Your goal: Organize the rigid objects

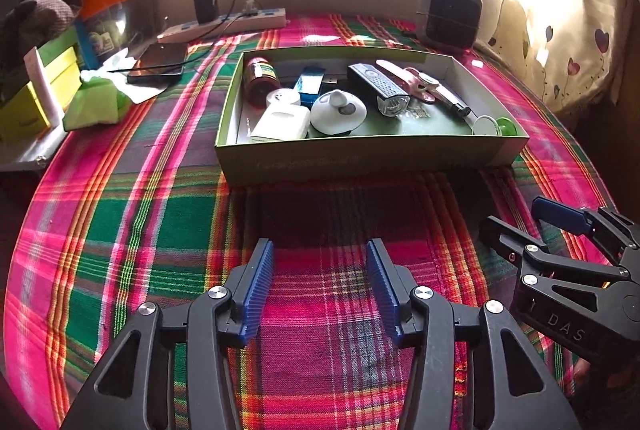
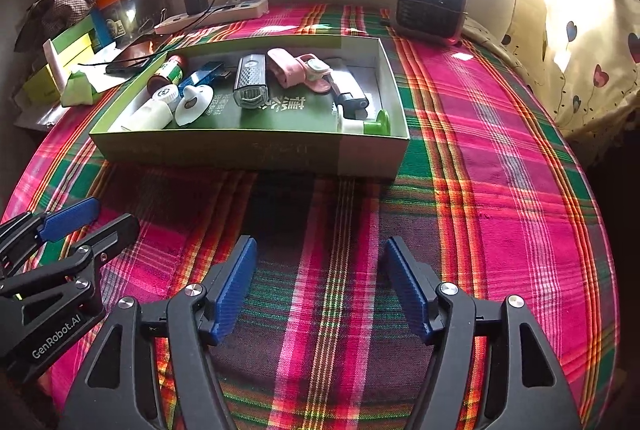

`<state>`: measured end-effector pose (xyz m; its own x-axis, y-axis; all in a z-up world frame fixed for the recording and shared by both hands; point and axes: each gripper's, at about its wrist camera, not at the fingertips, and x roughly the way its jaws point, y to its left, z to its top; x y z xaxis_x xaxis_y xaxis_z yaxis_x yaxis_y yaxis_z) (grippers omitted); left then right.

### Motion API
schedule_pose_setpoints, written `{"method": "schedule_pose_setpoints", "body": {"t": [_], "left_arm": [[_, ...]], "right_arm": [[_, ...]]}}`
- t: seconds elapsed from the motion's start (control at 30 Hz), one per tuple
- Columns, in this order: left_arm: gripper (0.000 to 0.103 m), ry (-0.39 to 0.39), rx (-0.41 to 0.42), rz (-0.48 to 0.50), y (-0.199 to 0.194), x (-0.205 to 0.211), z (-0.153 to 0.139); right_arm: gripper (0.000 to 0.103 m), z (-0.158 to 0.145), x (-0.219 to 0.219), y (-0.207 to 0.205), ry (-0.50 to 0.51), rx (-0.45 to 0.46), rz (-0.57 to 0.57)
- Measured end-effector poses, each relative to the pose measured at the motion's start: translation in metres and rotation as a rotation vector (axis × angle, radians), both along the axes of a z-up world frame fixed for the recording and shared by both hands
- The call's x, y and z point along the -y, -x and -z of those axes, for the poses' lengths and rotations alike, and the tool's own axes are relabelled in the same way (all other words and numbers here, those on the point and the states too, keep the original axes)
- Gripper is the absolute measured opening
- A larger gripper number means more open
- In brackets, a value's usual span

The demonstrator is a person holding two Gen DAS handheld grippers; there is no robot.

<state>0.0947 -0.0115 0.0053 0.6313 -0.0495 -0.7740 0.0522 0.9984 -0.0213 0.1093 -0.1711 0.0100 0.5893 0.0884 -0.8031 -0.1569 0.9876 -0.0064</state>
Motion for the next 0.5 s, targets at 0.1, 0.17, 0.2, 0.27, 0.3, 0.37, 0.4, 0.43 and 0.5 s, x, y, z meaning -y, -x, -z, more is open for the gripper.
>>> {"method": "schedule_pose_setpoints", "body": {"t": [0.1,0.17,0.2,0.27,0.3,0.37,0.4,0.43,0.5], "left_arm": [[0.051,-0.017,0.0,-0.006,-0.0011,0.0032,0.0007],[0.053,-0.041,-0.003,-0.003,-0.0016,0.0072,0.0014],[0.054,-0.05,-0.003,-0.003,-0.0017,0.0088,0.0016],[0.055,-0.039,-0.003,-0.009,-0.0018,0.0078,0.0017],[0.055,-0.036,-0.004,-0.009,-0.002,0.0075,0.0017],[0.055,-0.04,-0.004,-0.01,-0.0022,0.0083,0.002],[0.055,-0.035,-0.004,-0.015,-0.0023,0.0076,0.0019],[0.055,-0.034,-0.004,-0.019,-0.0023,0.0079,0.0021],[0.056,-0.039,-0.005,-0.025,-0.0027,0.0092,0.0023]], "right_arm": [[0.069,0.0003,0.0004,-0.001,0.002,-0.001,0.002],[0.071,0.0008,0.0011,-0.0021,0.002,-0.003,0.008],[0.073,0.0011,0.0017,-0.0026,0.001,-0.004,0.011],[0.073,0.0012,0.0018,-0.0028,0.001,-0.004,0.013],[0.073,0.0012,0.0016,-0.0027,0.003,-0.004,0.013],[0.074,0.0013,0.0019,-0.0029,0.002,-0.004,0.015],[0.074,0.0013,0.0021,-0.003,0.001,-0.005,0.015],[0.074,0.0013,0.0023,-0.0031,0.001,-0.005,0.015],[0.074,0.0013,0.0024,-0.0032,0.001,-0.005,0.015]]}}
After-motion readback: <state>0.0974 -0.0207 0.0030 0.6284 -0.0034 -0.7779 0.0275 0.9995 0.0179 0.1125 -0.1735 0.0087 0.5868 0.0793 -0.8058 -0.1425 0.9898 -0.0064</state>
